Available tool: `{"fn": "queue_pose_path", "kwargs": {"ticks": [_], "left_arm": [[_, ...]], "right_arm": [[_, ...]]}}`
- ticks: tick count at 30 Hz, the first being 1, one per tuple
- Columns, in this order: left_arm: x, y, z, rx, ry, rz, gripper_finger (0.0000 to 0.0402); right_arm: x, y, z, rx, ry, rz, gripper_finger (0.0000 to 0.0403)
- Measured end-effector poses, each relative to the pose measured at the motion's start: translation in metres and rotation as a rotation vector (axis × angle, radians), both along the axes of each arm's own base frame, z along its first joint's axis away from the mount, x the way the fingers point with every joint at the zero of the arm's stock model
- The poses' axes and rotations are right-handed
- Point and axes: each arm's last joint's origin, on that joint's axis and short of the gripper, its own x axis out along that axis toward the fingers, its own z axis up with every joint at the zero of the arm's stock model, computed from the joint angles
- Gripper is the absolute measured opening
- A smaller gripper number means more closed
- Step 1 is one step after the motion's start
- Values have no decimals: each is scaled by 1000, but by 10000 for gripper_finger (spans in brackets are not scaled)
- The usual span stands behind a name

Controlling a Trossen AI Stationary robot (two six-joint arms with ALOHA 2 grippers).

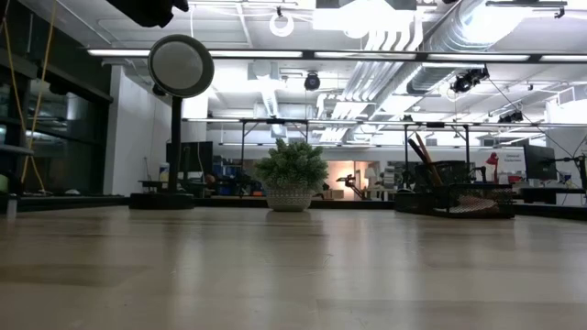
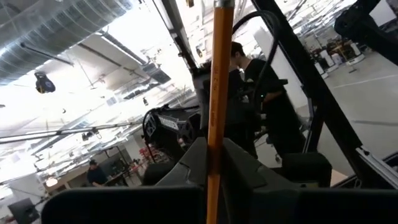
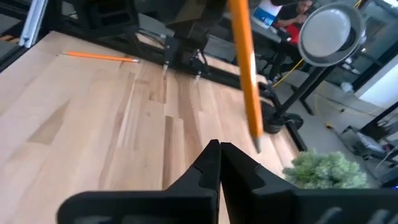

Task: Pick and place office supplies into organizer
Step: Put the right pencil into the desk organizer

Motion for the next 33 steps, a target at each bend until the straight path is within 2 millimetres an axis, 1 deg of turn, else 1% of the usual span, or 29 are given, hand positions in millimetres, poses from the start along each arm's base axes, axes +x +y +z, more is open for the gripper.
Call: {"fn": "queue_pose_path", "kwargs": {"ticks": [4, 8, 11, 14, 16, 18, 20, 23, 25, 28, 31, 33], "left_arm": [[3, 14, -3, -32, 35, -11, 4], [5, 36, -6, -86, 59, -19, 4], [5, 57, -6, -131, 65, -66, 3], [3, 86, -6, -196, 75, -124, 3], [0, 105, -6, -235, 78, -128, 2], [-2, 121, -7, -251, 80, -93, 2], [-4, 134, -6, -248, 79, -58, 2], [-1, 151, 3, -237, 115, -59, 1], [4, 161, 12, -232, 162, -63, 1], [17, 173, 24, -196, 241, -31, 1], [31, 188, 38, -187, 285, -9, 1], [39, 201, 46, -197, 289, -40, 1]], "right_arm": [[-7, 5, -6, -9, 40, -34, 19], [-17, 11, -12, 15, 64, -91, 52], [-25, 15, -19, 95, 108, -107, 72], [-33, 16, -27, 189, 163, -139, 79], [-39, 17, -32, 224, 197, -168, 78], [-45, 17, -36, 239, 209, -210, 71], [-49, 18, -41, 235, 195, -261, 61], [-49, 23, -50, 206, 176, -311, 42], [-46, 28, -58, 177, 176, -323, 25], [-39, 35, -73, 144, 181, -344, 5], [-32, 43, -89, 114, 181, -356, 8], [-27, 47, -98, 92, 179, -364, 12]]}}
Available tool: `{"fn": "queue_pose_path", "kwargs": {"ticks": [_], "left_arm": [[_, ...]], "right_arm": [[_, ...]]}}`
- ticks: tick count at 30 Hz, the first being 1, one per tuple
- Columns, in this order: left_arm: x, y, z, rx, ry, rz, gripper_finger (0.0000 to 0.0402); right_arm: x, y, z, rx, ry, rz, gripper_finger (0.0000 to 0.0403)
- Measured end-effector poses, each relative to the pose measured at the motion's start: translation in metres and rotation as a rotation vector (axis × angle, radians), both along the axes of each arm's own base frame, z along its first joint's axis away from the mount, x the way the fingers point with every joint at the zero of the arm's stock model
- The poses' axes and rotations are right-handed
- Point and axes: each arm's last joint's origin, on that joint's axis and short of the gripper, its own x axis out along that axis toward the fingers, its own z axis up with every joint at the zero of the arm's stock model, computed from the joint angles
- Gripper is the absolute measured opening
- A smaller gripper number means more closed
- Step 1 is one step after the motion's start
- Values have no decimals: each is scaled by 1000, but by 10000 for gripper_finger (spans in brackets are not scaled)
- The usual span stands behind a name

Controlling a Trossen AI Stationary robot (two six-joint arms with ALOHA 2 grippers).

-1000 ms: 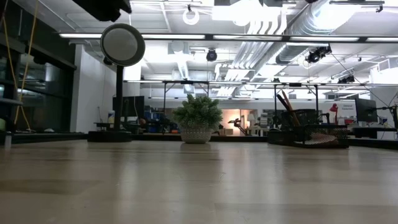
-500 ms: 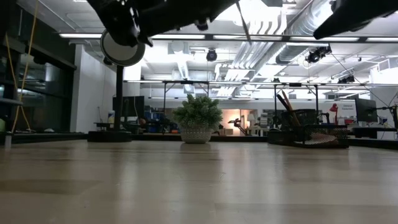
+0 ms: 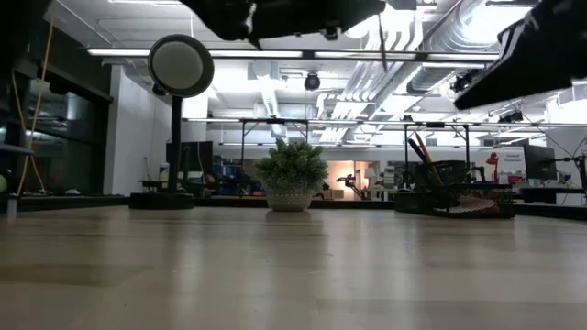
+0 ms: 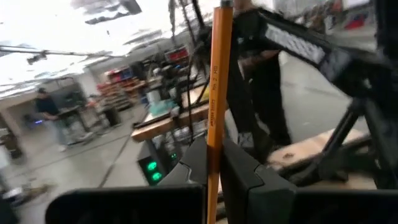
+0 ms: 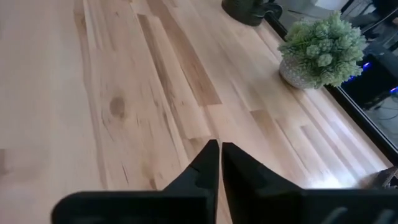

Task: Pick and place office supplies into organizer
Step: Put the right pencil into the desk organizer

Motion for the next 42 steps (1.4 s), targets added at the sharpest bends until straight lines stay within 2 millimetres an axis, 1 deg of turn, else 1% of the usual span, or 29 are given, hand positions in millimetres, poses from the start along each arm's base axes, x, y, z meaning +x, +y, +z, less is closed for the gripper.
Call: {"fn": "queue_pose_path", "kwargs": {"ticks": [4, 7, 9, 11, 14, 16, 19, 22, 25, 30, 32, 35, 39, 42], "left_arm": [[17, 30, 4, -83, -26, -41, 0], [30, 51, -3, -151, -41, -20, 0], [40, 62, -12, -193, -53, 8, 0], [51, 70, -22, -244, -65, 39, 0], [65, 81, -30, -298, -92, 80, 0], [73, 85, -32, -296, -110, 92, 0], [83, 90, -42, -295, -106, 69, 0], [85, 98, -53, -285, -61, -30, 0], [79, 112, -62, -298, -13, -106, 0], [64, 145, -81, -331, 26, -55, 0], [63, 150, -84, -320, 4, -48, 0], [66, 147, -86, -291, -42, -48, 0], [74, 139, -94, -292, -73, -35, 0], [80, 132, -94, -299, -93, 23, 0]], "right_arm": [[4, 4, -15, -19, 21, -14, 5], [4, 6, -20, -10, 13, -25, 2], [4, 8, -22, -15, -7, -29, 4], [5, 9, -22, -14, -21, -29, 4], [5, 10, -21, -10, -33, -32, 1], [7, 10, -20, -3, -52, -35, 3], [9, 13, -19, 28, -84, -37, 3], [11, 17, -18, 48, -106, -18, 1], [11, 23, -19, 45, -112, 14, 2], [7, 31, -24, 23, -119, 37, 2], [7, 32, -24, 20, -121, 38, 1], [7, 31, -24, 6, -119, 38, 2], [7, 31, -24, -8, -119, 39, 1], [7, 31, -24, -21, -116, 45, 2]]}}
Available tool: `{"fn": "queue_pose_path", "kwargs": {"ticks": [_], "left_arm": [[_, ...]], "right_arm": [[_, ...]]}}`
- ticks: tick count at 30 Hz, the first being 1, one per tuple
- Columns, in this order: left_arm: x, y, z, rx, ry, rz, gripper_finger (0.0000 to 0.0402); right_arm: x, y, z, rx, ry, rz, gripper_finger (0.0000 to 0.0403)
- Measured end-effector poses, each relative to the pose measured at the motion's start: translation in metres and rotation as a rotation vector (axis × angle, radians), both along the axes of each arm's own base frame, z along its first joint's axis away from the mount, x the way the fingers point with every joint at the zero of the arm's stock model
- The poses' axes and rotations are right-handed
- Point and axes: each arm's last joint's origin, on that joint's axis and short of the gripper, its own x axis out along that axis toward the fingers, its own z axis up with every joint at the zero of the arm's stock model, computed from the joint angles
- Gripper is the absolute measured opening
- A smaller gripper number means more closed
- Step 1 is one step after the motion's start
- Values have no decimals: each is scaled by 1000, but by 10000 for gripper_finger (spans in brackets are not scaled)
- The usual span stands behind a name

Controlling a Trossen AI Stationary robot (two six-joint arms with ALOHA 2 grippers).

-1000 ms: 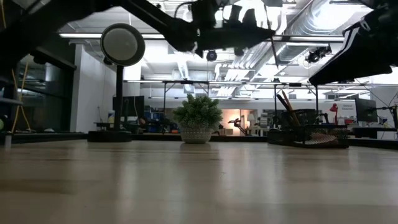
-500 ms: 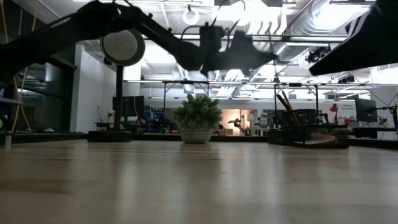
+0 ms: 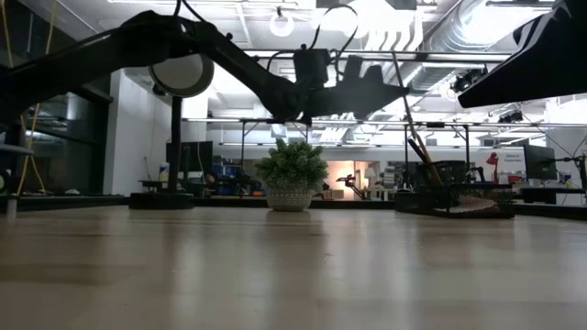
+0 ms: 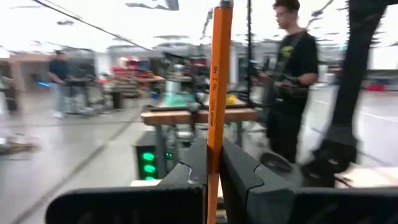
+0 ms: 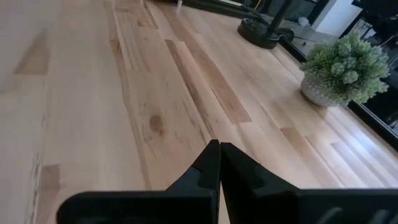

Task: Pick and place office supplies into organizer
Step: Put the right pencil into the desk organizer

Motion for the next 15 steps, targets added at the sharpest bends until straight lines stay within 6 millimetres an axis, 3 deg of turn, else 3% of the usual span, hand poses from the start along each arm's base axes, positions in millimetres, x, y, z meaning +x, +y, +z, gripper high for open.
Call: {"fn": "queue_pose_path", "kwargs": {"ticks": [7, 15], "left_arm": [[7, -13, 8, 60, -73, 75, 0], [6, -12, 7, 118, -51, 52, 0]], "right_arm": [[0, 0, 0, -20, 12, 9, 2], [0, 0, 0, -18, 13, 9, 1]]}}
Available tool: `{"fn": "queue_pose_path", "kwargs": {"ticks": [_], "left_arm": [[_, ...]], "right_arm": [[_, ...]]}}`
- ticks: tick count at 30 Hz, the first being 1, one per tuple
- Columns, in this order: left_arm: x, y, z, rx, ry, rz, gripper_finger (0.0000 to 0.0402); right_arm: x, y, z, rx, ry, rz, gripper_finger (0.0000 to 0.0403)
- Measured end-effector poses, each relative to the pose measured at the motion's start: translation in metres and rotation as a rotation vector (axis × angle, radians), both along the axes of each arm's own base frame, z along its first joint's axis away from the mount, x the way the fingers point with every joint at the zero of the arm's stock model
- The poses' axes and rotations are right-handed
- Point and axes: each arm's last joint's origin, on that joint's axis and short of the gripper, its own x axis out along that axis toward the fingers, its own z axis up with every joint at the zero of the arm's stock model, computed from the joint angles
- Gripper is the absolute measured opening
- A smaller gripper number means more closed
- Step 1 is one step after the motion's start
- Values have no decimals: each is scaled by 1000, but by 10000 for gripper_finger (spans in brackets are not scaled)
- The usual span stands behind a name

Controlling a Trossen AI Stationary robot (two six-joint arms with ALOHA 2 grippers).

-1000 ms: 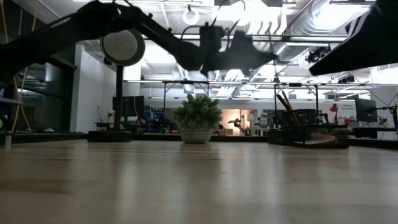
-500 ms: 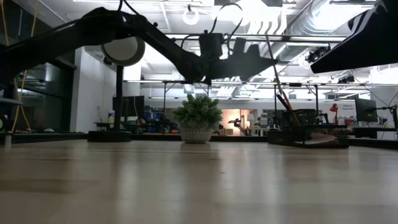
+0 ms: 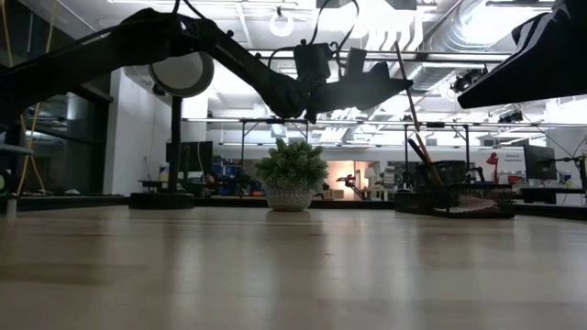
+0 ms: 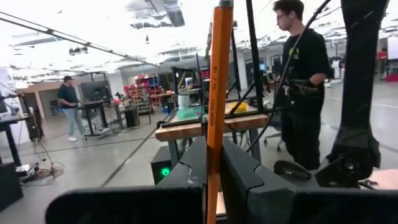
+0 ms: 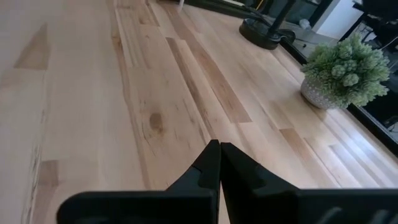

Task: Pick and place office supplies into organizer
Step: Put the right pencil into the desk organizer

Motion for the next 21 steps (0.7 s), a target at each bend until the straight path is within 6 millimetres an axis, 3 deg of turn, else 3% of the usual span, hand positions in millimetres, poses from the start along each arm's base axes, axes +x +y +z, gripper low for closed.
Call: {"fn": "queue_pose_path", "kwargs": {"ticks": [11, 18, 21], "left_arm": [[9, 6, 21, 32, 121, -46, 0], [9, 6, 22, 36, 101, -62, 0], [12, 7, 10, 43, 66, -93, 0]], "right_arm": [[3, -3, 0, -11, 11, -6, 2], [3, -3, 0, -16, 13, -2, 2], [3, -3, 0, -21, 15, 0, 1]]}}
